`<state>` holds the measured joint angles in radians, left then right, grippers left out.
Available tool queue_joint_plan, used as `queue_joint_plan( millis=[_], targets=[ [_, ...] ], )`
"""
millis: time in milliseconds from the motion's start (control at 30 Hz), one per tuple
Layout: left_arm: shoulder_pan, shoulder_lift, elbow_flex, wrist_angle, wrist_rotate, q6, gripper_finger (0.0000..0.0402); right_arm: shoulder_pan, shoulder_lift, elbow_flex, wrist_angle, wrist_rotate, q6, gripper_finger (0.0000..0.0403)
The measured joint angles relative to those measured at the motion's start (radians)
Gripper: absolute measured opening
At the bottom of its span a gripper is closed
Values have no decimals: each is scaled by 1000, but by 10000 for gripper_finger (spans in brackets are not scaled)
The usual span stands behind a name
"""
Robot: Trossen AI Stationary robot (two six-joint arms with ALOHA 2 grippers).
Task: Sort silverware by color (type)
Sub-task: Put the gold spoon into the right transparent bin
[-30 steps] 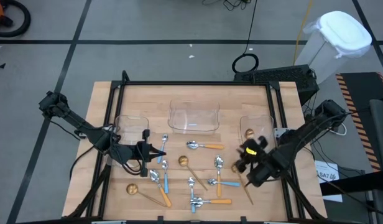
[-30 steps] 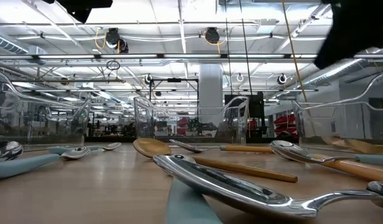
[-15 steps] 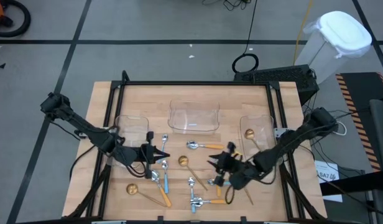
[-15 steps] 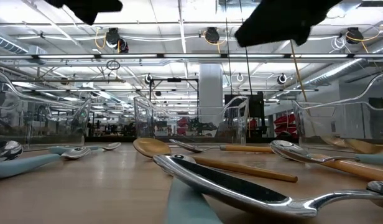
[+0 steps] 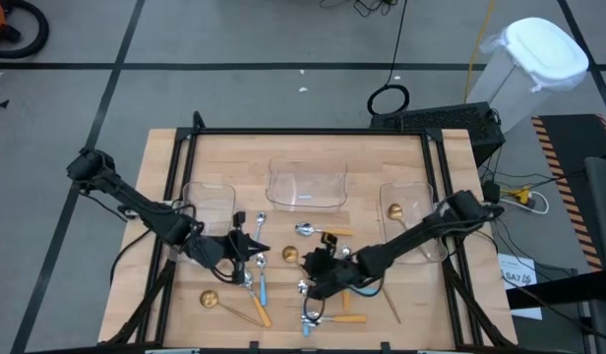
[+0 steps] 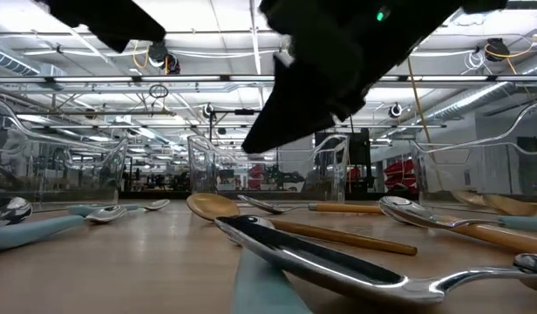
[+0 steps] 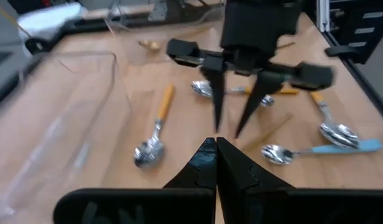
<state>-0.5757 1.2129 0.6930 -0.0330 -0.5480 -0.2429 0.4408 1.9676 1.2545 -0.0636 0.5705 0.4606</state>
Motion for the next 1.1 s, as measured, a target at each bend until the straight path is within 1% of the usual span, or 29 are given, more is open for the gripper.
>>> queue_joint_plan(
  millis=[167, 267, 433, 733, 833, 1100],
  targets=[
    [-44, 0, 0, -15, 0, -81, 1, -11, 43, 19, -26, -6, 56, 136],
    [-63, 0, 0, -11, 0, -91, 1, -17, 43, 19, -27, -50, 84, 152],
    [-65, 0, 0, -8, -3, -91, 1, -15, 43, 20, -21, -51, 102, 169],
    [-64, 6, -1, -18, -11, -70, 1, -21, 93, 20, -10, -51, 83, 170],
    [-59, 20, -1, -15, -12, -70, 1, -29, 109, 21, 7, -75, 82, 169],
    [-40, 59, -1, -5, -12, -68, 1, -36, 134, 21, 33, -78, 77, 169]
  ],
)
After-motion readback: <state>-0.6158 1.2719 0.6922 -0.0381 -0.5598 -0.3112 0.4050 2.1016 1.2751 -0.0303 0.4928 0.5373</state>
